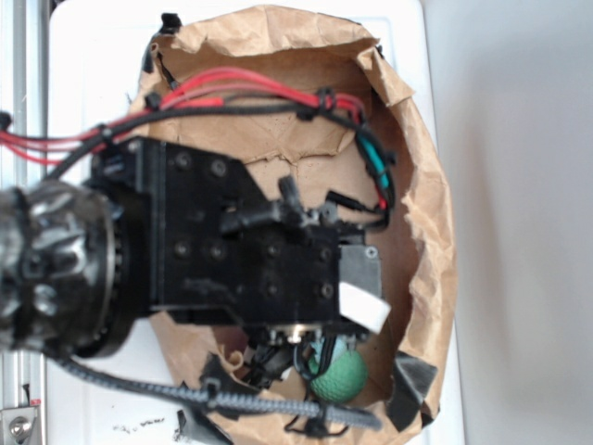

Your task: Grab the blue cloth.

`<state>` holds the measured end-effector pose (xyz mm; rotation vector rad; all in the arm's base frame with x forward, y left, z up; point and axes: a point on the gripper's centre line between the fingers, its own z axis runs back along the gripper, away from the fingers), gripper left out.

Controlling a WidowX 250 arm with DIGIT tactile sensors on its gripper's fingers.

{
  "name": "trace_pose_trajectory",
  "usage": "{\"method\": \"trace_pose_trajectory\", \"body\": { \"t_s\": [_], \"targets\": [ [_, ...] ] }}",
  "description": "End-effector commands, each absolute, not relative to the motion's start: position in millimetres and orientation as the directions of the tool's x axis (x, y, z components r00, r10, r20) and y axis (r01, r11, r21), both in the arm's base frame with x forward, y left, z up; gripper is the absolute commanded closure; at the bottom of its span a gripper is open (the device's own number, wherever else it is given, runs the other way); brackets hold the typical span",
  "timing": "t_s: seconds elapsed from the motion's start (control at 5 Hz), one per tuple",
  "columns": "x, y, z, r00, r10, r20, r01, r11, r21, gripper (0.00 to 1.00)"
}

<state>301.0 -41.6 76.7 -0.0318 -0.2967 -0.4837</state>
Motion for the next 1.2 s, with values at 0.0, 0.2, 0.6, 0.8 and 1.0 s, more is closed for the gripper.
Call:
{"method": "trace_pose_trajectory", "body": {
  "t_s": [0.0,0.2,0.6,0.8,1.0],
  "targets": [
    [311.5,-49.1,71.9,0.787,-0.502,0.358,0.526,0.85,0.034,0.0],
    [316.7,-52.4,59.8,0.783,-0.483,0.391,0.498,0.864,0.07,1.0],
    [322.6,-51.1,62.3,0.804,-0.435,0.407,0.443,0.893,0.079,1.0],
    [320.1,-46.4,81.4,0.829,-0.388,0.403,0.401,0.914,0.057,1.0],
    [318.5,-40.7,102.9,0.864,-0.335,0.376,0.346,0.937,0.042,1.0]
  ]
}}
